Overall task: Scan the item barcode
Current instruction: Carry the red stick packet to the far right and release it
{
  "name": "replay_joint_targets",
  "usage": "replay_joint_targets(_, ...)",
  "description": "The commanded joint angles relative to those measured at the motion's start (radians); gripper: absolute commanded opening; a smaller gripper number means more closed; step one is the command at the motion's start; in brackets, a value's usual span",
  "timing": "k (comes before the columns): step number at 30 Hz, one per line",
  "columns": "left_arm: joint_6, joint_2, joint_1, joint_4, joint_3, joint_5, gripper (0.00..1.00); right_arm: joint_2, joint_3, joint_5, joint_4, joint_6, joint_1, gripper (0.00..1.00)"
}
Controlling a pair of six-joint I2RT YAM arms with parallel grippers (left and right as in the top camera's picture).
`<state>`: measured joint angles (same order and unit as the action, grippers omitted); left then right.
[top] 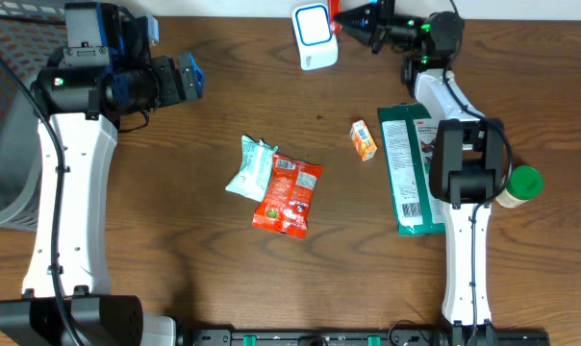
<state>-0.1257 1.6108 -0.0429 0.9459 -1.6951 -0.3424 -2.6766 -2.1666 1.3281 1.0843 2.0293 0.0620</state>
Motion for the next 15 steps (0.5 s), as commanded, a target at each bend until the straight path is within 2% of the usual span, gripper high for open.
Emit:
replay_joint_targets(1,0.010,0.003,0.000,0.003,-0.011,-0.009,0.98,0.098,-0.025,-0.148,-0.079,-0.081,-0.016,0.02)
replay_joint_targets(2,0.010,0.003,0.000,0.003,-0.011,-0.009,0.98,0.109,-0.025,-0.169,-0.132,-0.120,-0.016,0.02)
replay_joint_targets(4,0.010,0.003,0.000,0.003,-0.011,-0.009,0.97,0.139,-0.025,-0.214,-0.346,-0.269,-0.011,0.02)
replay_joint_targets(11,0.010,0.003,0.000,0.003,-0.011,-0.009,0.97,0.317,-0.025,-0.525,-1.264,-1.028,0.014,0.01)
replay_joint_targets(15,0.010,0.003,0.000,0.003,-0.011,-0.009,0.97,0.441,-0.025,-0.723,-1.603,-1.390,0.004,0.01)
